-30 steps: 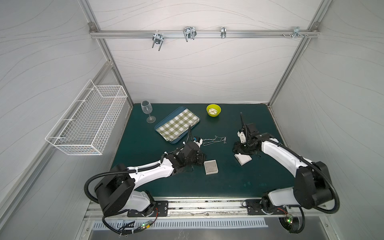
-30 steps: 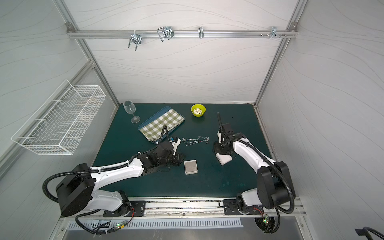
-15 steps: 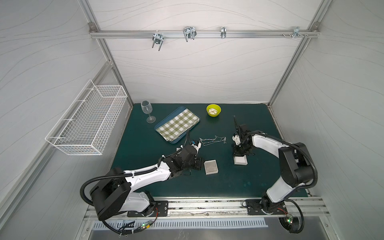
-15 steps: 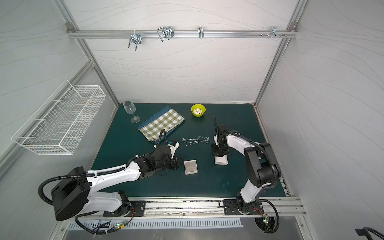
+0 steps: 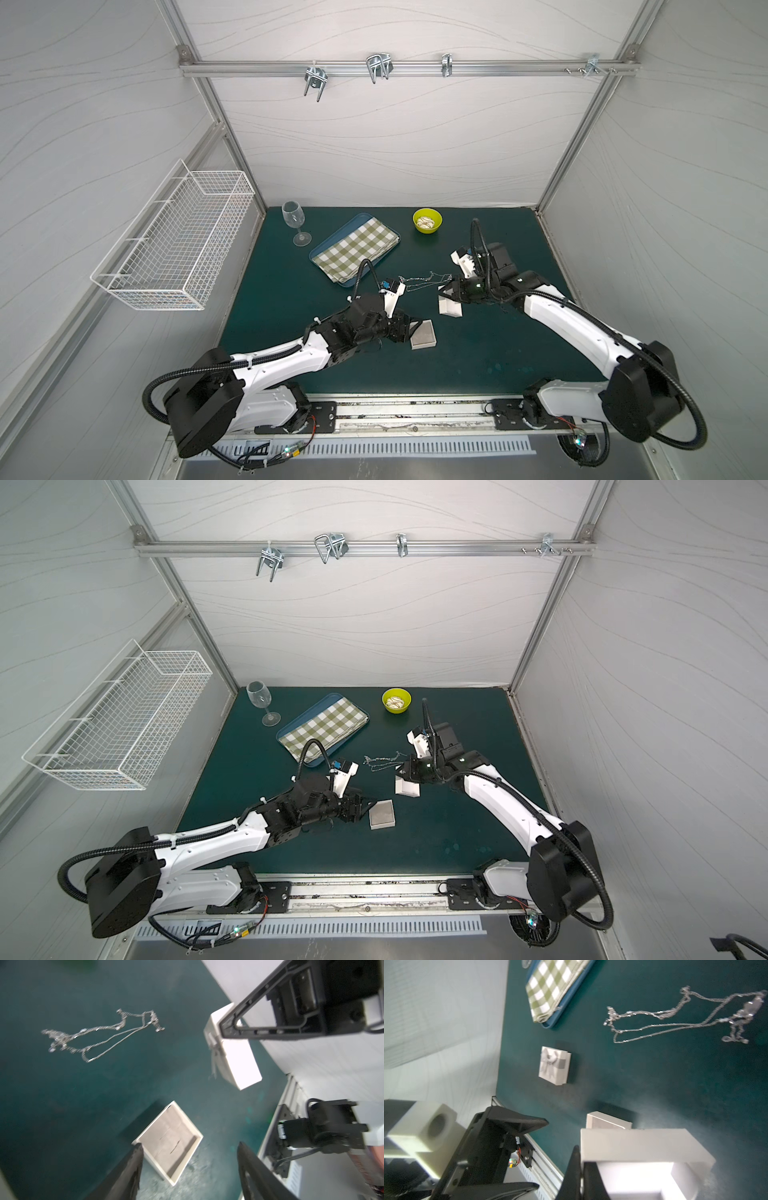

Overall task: Take the necklace out of the lift-off lid jewelry box
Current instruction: Pick up the lid from the center of the board.

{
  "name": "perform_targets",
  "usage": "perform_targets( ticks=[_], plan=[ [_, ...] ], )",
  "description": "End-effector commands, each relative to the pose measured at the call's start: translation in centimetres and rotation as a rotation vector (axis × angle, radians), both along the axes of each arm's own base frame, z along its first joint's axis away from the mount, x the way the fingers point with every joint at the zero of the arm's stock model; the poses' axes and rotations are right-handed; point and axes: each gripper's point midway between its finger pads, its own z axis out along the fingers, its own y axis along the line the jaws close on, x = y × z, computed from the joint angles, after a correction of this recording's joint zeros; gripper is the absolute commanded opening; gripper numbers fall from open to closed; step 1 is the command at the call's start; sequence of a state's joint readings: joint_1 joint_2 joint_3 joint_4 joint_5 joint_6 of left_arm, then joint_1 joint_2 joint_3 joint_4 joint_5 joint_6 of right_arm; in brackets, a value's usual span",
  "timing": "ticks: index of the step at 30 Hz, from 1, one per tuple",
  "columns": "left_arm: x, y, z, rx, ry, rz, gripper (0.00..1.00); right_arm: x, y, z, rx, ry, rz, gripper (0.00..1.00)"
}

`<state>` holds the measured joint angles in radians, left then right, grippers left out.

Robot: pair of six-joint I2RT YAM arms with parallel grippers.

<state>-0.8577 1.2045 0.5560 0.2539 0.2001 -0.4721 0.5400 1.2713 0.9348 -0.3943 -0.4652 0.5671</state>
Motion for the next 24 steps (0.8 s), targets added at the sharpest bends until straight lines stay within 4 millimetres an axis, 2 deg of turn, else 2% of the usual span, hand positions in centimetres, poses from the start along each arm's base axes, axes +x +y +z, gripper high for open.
perform_targets(
  ticks=[1, 4, 11, 15, 18, 24],
  plan=[
    [0.5, -2.6, 4.6, -0.126, -0.048, -0.057, 0.72, -0.4, 1.5, 1.3, 0.083, 0.034, -0.012, 0.07],
    [0.9, -3.1, 4.5, -0.119, -0.031, -0.042, 0.71, -0.7, 2.1, 1.6, 0.096, 0.031, -0.005, 0.07],
    [1.3, -4.1, 3.8, -0.148, 0.024, -0.037, 0.68, -1.0, 2.5, 0.7, 0.091, 0.046, -0.006, 0.07],
    [1.6, -4.6, 3.3, -0.165, 0.042, -0.033, 0.59, -1.1, 2.8, 1.1, 0.117, 0.050, -0.003, 0.08],
    [1.8, -5.0, 4.0, -0.205, 0.026, -0.037, 0.52, -1.1, 2.7, 1.1, 0.114, 0.046, 0.000, 0.08],
    [1.9, -5.4, 4.2, -0.218, 0.036, -0.046, 0.47, -1.2, 2.6, 0.4, 0.102, 0.053, -0.001, 0.09]
  ],
)
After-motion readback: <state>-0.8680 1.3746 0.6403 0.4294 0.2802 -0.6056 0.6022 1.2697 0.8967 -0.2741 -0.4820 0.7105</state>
